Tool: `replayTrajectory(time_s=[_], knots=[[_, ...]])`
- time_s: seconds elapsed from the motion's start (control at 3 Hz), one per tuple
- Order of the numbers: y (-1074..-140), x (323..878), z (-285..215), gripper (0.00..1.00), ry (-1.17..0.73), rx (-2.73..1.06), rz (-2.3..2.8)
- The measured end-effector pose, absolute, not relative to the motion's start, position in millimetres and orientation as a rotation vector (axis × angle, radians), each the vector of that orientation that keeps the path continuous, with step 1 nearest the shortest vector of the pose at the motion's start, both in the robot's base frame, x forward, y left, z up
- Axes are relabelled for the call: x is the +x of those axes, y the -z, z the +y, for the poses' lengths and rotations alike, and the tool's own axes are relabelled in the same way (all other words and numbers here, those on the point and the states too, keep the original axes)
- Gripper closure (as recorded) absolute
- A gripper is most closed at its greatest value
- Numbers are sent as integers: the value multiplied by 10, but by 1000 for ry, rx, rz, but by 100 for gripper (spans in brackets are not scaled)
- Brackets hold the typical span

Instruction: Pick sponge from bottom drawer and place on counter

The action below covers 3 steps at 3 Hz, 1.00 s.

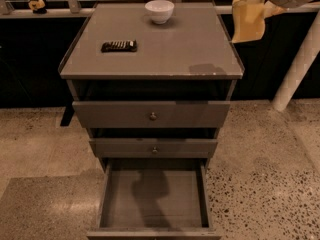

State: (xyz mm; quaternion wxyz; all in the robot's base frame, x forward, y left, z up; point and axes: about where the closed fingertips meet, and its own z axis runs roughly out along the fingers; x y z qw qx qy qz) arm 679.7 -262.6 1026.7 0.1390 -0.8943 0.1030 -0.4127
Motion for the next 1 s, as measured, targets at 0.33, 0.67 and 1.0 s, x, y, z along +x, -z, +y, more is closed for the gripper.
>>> replayTrajectory(time_s=[0.33,0.67,1.0], knots=[[-10255,6729,-2806,100,1203,-2597,331],[-10267,6715,-3109,100,1221,-2625,336],[-10294,6582,-3793,100,1266,-2660,395]])
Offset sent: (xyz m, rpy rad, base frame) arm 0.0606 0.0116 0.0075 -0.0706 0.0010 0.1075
